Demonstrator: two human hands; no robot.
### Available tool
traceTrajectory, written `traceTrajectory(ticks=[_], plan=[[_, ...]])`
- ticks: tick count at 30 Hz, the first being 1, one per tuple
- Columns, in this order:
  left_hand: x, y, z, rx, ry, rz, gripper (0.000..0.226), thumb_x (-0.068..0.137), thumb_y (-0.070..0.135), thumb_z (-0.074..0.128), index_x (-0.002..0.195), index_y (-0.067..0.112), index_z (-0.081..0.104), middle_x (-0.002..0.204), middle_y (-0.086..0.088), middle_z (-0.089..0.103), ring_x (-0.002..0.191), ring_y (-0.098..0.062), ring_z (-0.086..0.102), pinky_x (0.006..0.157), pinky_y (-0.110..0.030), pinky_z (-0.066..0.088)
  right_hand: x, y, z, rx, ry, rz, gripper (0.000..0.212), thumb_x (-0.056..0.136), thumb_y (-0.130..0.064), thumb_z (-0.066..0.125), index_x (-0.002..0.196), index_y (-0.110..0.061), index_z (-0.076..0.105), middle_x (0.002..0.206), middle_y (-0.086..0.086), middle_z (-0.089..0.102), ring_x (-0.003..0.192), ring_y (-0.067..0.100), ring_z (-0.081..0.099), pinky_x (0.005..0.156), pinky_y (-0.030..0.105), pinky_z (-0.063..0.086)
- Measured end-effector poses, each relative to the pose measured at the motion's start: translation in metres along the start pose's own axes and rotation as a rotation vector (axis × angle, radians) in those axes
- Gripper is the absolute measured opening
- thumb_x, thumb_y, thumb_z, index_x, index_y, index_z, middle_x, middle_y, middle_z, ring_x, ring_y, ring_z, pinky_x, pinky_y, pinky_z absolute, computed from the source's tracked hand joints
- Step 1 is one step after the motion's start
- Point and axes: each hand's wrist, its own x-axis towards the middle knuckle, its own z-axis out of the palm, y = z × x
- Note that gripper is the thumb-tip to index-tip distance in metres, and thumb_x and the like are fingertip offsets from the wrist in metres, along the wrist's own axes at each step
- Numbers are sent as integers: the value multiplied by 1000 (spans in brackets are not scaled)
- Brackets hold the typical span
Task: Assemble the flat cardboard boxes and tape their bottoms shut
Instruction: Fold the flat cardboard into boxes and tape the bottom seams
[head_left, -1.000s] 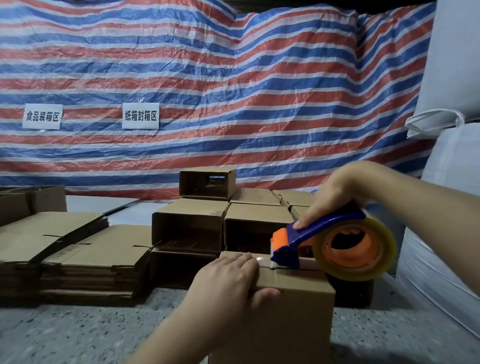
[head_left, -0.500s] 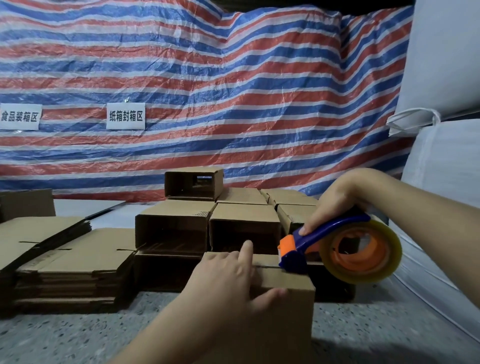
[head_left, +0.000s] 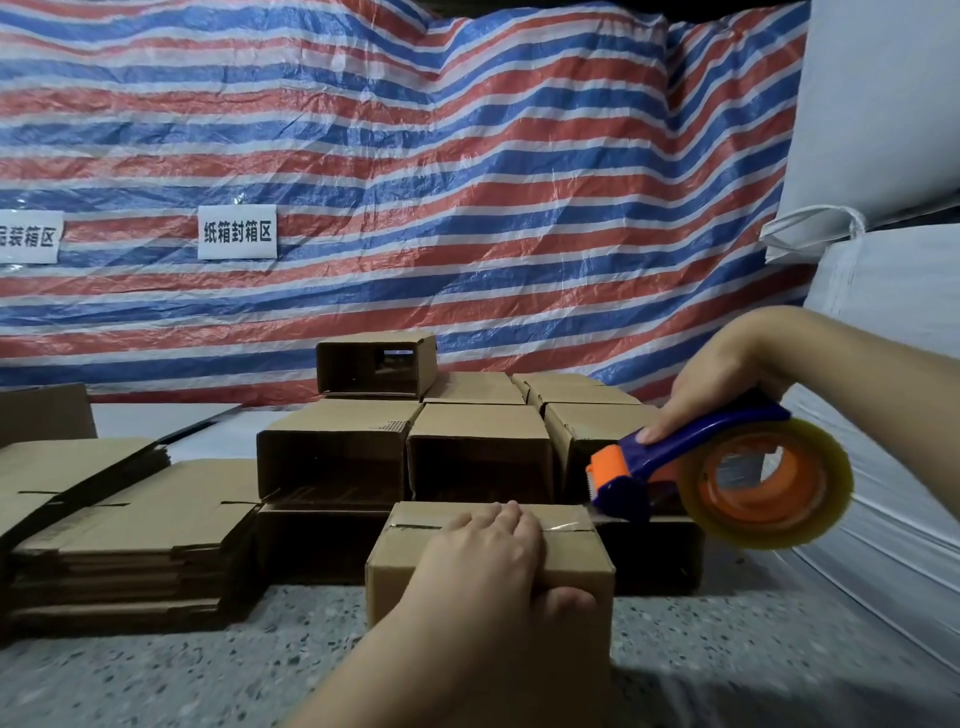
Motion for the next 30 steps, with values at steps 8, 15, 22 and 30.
traceTrajectory(ticks=[8,15,22,30], plan=[[-1,3,-7,-15,-55,9,90,90,75,31,157,25,-3,165,-3,11,151,-22,12,122,-39,12,15,0,24,-5,-17,36,71,77,-74,66,115,-14,66,93,4,74,78,14,72,75,25,56],[17,27,-9,-59,-62,94,84,92,70,36,156,22,13,162,-2,20,148,-23,18,119,-42,17,19,8,26,31,-34,14,76,70,-77,68,112,-14,68,93,4,74,80,15,71,78,26,56],[18,25,-4,-43,-46,96,86,91,71,34,157,21,11,164,0,14,150,-19,12,120,-41,15,5,33,2,34,-61,-35,99,41,-82,81,114,-15,68,93,3,77,80,14,73,72,26,56],[14,26,-5,-36,-6,99,81,93,69,35,156,23,15,163,3,17,150,-18,15,120,-40,17,46,-10,69,-525,31,171,62,72,-73,72,104,-19,68,92,-2,71,86,19,68,73,30,54]])
